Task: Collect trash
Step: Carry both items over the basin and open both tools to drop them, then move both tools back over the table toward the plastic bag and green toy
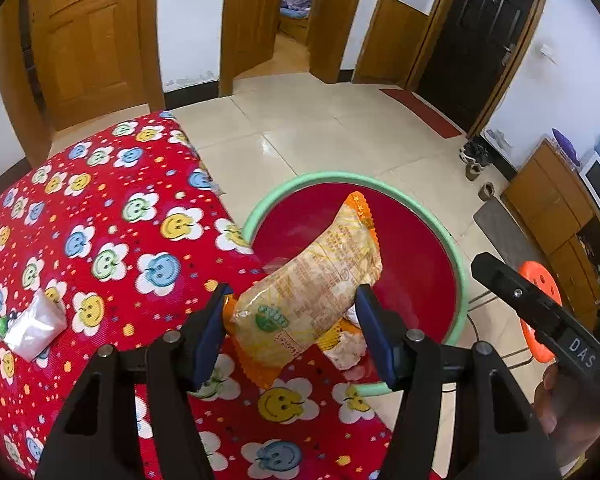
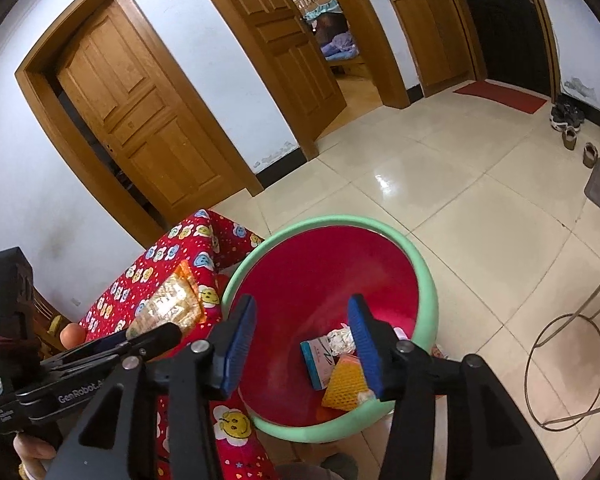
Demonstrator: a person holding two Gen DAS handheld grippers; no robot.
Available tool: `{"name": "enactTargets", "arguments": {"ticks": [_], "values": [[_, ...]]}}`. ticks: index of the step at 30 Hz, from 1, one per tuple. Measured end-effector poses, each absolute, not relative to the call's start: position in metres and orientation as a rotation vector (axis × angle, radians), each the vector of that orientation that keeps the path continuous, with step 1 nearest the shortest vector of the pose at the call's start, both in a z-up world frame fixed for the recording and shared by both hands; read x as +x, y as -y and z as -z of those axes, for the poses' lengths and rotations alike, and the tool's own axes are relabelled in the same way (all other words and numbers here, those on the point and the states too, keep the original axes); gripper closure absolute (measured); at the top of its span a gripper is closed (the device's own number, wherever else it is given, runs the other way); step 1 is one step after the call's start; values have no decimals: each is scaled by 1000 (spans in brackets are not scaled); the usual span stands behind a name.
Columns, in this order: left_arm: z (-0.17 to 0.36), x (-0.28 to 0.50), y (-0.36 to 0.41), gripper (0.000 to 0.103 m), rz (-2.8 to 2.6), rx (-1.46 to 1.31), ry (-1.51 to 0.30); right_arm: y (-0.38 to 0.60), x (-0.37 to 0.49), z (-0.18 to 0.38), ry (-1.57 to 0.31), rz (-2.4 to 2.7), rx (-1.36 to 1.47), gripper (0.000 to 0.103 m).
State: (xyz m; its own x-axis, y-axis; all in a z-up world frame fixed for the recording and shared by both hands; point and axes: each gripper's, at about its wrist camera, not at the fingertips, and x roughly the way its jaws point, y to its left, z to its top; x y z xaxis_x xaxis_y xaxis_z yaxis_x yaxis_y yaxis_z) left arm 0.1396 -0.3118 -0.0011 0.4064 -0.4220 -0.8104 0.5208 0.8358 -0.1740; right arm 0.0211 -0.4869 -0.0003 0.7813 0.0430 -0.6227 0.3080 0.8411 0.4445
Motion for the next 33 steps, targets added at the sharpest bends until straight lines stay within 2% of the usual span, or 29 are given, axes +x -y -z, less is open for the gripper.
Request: {"name": "enactTargets", "arguments": {"ticks": [10,21,33], "values": [[-6,132,320,30,631,97,-978,491,10,-5,-647,164,575,51],[-25,123,298,29,593,75,-948,478,0,-24,-629,136,557,51],[-48,116,230,29,459,34,-897,444,-2,-44,-622,72,534,48]]}}
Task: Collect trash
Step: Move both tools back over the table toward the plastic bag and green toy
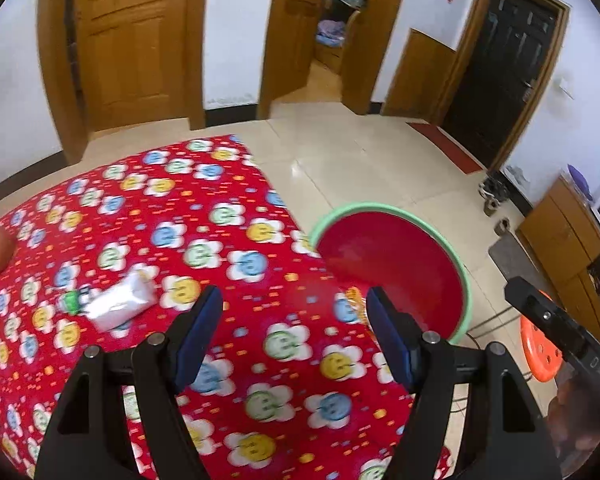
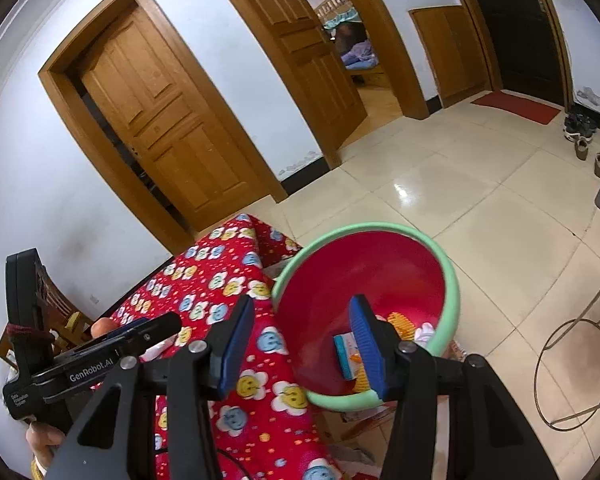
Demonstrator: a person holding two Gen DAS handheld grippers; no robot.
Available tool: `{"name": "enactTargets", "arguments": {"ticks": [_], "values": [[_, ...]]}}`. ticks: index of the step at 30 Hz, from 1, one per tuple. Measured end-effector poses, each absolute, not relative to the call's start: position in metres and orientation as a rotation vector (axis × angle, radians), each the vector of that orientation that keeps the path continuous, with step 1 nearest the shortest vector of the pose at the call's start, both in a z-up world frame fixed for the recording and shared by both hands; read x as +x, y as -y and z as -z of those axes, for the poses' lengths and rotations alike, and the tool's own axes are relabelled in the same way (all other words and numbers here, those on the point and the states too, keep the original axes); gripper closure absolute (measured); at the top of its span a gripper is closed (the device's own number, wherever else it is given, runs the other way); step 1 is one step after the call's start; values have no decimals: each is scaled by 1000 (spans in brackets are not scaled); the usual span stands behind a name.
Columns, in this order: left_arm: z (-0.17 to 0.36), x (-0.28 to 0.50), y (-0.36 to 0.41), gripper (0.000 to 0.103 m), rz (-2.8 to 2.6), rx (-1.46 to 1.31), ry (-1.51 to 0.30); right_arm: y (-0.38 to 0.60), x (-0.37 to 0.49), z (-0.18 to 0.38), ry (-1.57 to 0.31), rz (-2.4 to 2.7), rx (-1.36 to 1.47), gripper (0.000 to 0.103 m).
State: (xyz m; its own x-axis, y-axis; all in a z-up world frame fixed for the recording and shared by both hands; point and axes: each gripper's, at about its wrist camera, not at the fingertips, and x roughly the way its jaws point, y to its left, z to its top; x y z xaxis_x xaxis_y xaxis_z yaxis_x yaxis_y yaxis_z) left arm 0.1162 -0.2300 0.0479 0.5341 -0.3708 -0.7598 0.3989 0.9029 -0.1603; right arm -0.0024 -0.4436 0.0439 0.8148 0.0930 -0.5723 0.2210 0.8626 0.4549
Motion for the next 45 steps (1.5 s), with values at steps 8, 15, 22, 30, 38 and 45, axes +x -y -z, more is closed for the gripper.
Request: {"name": "enactTargets", "arguments": {"ticks": [8,15,22,30,38,45], "values": [[-54,117,164,29,326,-11,-884,404,3,-55,-628,9,489,40],[-55,120,101,29,201,-46,-870,363,16,-62,-641,-49,436,34],[-49,121,40,29,72,-71,-867,318,47,-57,-697,-120,391,22],[-30,123,-3,29,-18,-92,-890,272,88,-33,-786,-205,378,4],[-8,134,-30,29,-68,-117,-920,225,124,-5,-851,-246,273,0],[10,148,-37,29,-74,-135,-959,197,147,12,-885,-269,200,0]]}}
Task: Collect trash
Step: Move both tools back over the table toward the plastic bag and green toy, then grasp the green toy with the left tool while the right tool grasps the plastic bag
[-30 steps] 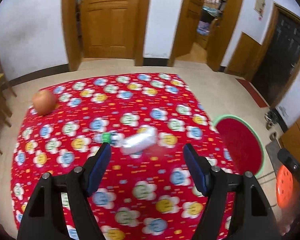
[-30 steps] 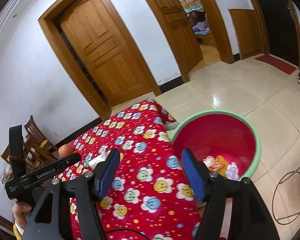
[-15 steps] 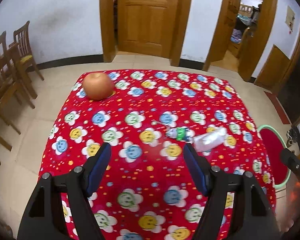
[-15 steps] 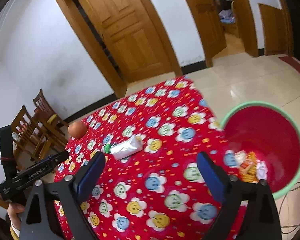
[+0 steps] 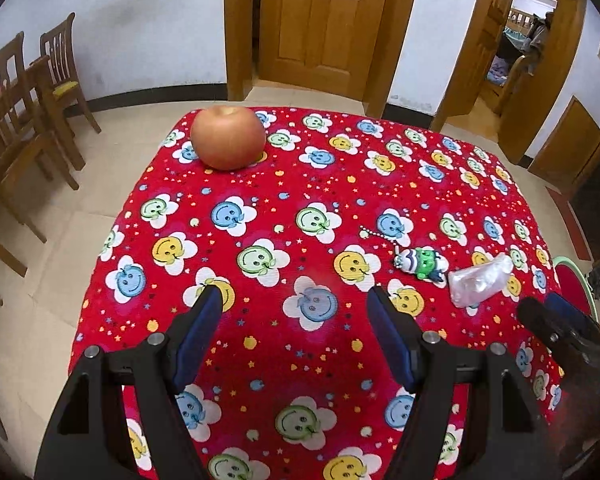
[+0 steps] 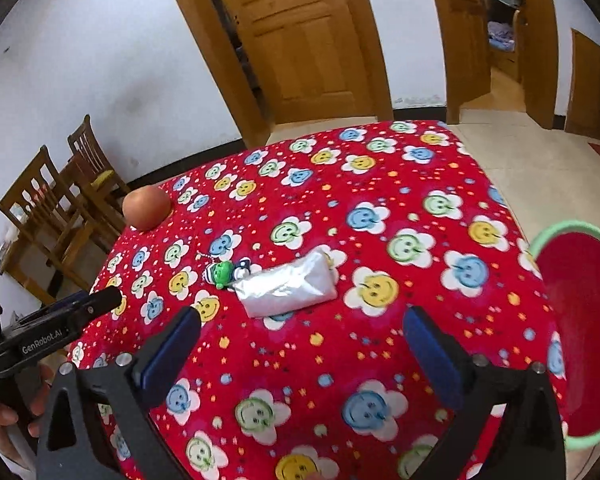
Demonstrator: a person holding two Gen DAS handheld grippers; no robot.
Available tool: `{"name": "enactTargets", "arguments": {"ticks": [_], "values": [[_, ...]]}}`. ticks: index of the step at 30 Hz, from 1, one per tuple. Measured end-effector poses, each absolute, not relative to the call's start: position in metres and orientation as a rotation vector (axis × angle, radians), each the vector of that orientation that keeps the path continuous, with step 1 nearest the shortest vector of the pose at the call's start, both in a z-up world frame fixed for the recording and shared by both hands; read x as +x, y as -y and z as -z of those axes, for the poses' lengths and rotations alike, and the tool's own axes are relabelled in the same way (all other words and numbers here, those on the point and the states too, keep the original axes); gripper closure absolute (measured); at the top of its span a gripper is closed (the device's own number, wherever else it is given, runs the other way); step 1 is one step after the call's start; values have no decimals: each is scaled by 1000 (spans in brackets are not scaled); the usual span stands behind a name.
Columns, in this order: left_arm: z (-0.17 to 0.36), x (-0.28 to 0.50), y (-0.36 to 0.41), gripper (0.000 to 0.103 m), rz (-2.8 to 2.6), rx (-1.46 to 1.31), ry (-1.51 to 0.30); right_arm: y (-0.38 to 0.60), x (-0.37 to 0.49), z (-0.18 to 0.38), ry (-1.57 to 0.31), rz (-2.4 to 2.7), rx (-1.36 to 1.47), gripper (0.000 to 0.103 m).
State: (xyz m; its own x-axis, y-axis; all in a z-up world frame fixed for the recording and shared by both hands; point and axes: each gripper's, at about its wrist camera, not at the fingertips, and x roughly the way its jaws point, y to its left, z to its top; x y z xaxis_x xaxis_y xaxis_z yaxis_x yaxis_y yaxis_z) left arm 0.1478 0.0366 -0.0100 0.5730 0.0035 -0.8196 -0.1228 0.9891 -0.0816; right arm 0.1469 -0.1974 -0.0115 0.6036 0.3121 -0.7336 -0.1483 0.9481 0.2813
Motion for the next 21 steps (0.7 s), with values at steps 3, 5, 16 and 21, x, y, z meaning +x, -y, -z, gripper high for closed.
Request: {"name": "enactTargets", "arguments": {"ticks": [3,5,16,21], "values": [[14,153,-37,29,-74,-138,-970,191,157,17,-898,-273,187,0],[17,156,-37,29,-74,-138,-976,187,163,21,-906,-275,173,0],[31,167,-32,29,-66,-133,-1008,163,185,36,-914,-262,72,0],[30,170,-26,29,-56,-123,-1008,168,191,46,-957,-251,86,4]]}}
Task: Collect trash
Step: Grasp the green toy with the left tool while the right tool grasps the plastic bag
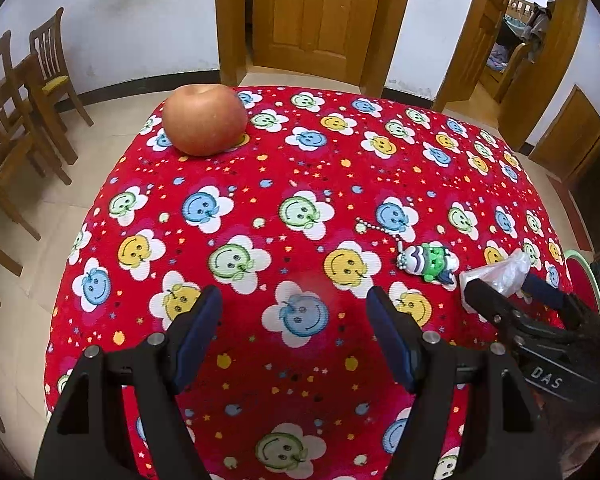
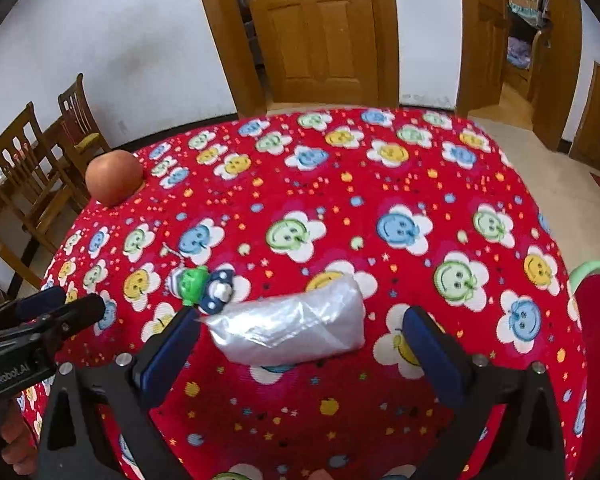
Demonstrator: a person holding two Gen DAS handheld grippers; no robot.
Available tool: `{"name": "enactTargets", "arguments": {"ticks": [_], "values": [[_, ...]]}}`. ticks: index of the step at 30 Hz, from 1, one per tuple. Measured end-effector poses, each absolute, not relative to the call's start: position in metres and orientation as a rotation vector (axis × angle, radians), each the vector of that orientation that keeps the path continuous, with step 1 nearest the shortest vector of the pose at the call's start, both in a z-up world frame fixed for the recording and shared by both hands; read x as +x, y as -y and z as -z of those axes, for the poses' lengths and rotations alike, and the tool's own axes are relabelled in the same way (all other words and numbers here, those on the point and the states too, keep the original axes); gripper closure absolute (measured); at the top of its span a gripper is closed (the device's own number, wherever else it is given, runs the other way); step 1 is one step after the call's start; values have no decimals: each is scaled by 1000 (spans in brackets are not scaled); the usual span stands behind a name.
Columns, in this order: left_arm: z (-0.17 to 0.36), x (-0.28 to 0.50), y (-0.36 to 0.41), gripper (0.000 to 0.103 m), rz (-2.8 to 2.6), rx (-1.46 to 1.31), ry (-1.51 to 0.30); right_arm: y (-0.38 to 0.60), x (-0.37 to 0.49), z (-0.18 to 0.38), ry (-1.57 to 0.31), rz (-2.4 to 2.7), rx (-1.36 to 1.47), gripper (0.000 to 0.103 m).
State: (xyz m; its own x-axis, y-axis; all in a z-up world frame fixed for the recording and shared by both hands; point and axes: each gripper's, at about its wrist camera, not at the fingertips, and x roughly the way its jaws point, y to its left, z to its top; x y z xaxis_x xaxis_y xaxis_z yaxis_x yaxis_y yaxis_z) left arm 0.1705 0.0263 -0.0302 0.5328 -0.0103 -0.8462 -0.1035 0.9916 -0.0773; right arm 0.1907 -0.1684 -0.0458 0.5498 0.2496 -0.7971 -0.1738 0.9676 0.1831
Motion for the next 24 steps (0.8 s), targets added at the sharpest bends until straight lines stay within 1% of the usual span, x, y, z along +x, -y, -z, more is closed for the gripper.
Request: {"name": "enactTargets", "arguments": {"ticks": [1,2,3,10,18,24], "values": [[30,171,-25,29,-53,-123,-1008,171,190,47,-958,-244,94,6],[30,173,-24,29,-51,-123,-1008,173,188,45,-946,-233,88,17],[30,173,-23,29,-48,-123,-1008,175,187,43,-943,-221,84,30],[26,175,-5,29,-2,-116,-995,199,183,37,-943,-239,171,32],[25,187,17,29,75,-126,-976,237,162,12,-898,-199,245,31],[34,198,34,29,96,-108,-994,277,142,-6,-853,-130,279,31]]}}
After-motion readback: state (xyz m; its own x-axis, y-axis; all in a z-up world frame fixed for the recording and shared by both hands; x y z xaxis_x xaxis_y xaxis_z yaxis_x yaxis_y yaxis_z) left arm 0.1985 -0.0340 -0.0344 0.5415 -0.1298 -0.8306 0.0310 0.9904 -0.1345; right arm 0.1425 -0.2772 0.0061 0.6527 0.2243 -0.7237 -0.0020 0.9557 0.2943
